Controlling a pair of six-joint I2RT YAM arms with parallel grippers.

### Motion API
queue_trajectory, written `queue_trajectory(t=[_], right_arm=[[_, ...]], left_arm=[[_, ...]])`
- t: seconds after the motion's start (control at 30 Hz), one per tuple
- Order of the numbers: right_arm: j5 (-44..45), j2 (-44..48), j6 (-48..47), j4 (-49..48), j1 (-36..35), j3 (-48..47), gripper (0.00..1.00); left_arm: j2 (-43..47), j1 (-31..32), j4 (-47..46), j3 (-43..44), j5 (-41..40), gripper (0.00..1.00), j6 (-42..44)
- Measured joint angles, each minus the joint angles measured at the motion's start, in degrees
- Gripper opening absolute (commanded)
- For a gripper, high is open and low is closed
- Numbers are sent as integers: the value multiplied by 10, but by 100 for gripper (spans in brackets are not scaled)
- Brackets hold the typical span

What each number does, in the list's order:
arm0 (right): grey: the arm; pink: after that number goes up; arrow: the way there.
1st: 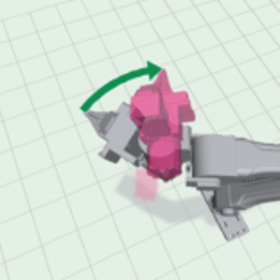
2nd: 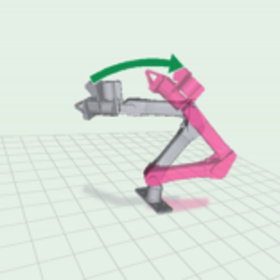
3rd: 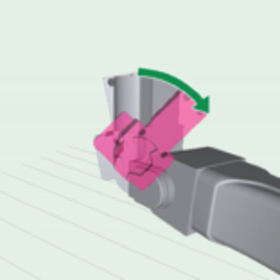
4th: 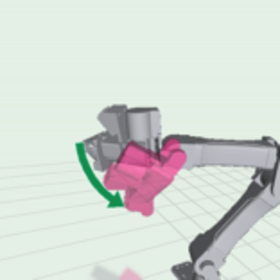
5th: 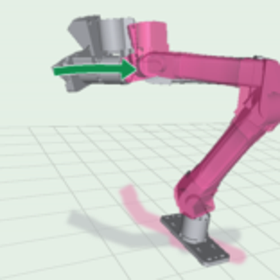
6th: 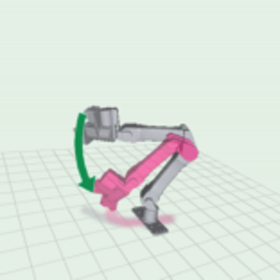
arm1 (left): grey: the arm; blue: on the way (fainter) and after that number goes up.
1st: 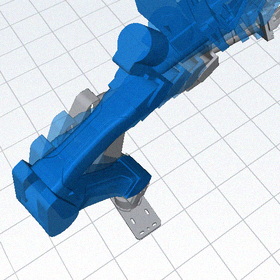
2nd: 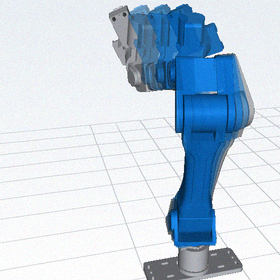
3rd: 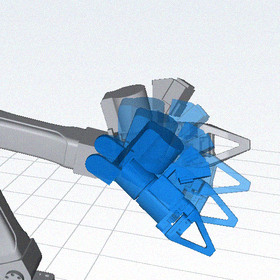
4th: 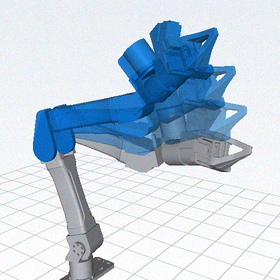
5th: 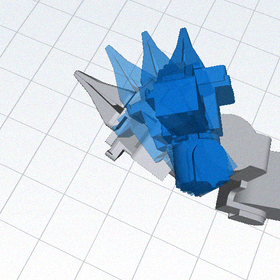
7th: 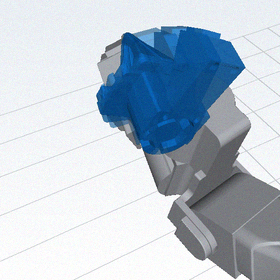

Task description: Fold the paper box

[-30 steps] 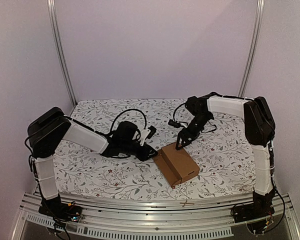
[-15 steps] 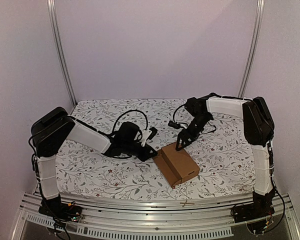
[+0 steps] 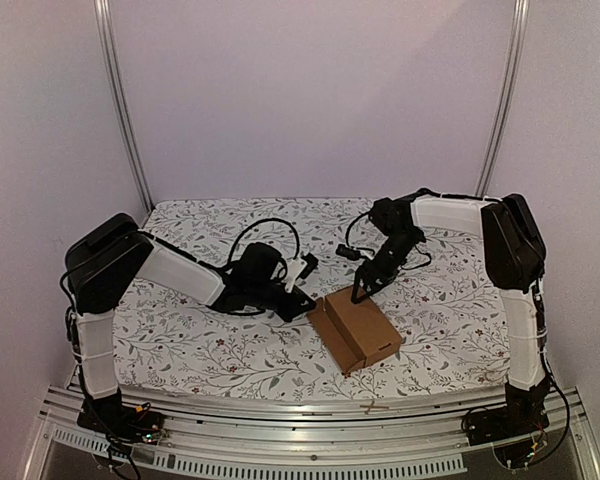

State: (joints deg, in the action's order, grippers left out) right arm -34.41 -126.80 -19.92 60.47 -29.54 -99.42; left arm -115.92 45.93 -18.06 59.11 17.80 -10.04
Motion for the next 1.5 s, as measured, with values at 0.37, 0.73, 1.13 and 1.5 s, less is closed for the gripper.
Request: queue_trajectory(t=[0.37, 0.73, 1.13, 1.5], right_arm=[[-9, -9, 6, 12, 7, -4, 61], [-20, -16, 9, 14, 11, -8, 61], [-28, -21, 13, 15, 11, -11, 60], [-39, -29, 17, 15, 12, -15, 60]], left_arm=[[7, 40, 3, 0, -81, 0, 68], [24, 56, -13, -29, -111, 0, 86], [32, 65, -85, -79, -128, 0, 88], [40, 81, -133, -111, -157, 0, 105]])
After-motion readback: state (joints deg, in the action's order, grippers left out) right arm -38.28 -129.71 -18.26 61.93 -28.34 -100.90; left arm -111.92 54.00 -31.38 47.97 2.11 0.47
